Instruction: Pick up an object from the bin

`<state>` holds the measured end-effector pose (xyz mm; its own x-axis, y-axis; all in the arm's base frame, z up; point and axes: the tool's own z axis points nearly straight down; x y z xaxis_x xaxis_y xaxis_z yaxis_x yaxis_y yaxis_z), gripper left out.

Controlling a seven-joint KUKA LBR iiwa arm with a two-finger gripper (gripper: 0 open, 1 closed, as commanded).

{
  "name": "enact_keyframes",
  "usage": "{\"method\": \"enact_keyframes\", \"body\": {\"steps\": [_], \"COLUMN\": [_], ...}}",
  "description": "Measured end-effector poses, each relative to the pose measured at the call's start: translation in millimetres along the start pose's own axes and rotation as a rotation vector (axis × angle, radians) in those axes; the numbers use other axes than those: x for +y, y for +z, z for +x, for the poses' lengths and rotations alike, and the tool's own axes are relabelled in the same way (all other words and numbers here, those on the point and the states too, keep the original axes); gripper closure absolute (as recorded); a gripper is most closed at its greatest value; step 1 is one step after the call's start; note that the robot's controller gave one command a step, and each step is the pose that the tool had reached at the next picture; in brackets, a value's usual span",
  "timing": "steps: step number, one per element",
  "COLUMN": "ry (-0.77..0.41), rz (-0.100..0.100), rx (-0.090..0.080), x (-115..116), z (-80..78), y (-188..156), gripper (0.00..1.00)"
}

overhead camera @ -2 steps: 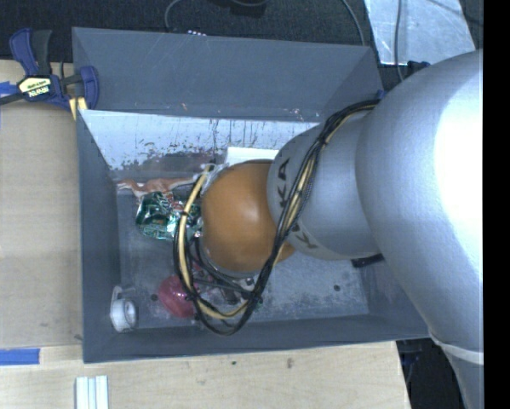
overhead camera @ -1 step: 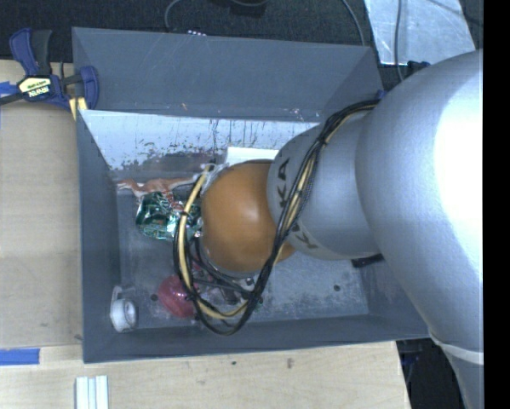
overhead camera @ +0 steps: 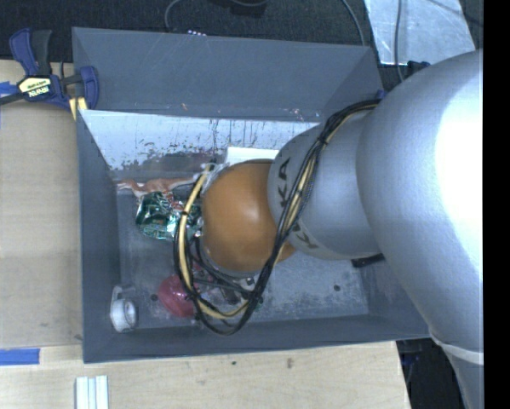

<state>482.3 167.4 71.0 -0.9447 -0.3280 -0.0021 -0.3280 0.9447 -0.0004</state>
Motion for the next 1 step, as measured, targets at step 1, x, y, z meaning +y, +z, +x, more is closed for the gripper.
{"method": "enact_keyframes", "body": {"steps": [1], "ry": [0.000], "rz": [0.000], "rx": [0.001], "x": [0.0], "z": [0.5], "y": [-5.4], "gripper": [1.00]}}
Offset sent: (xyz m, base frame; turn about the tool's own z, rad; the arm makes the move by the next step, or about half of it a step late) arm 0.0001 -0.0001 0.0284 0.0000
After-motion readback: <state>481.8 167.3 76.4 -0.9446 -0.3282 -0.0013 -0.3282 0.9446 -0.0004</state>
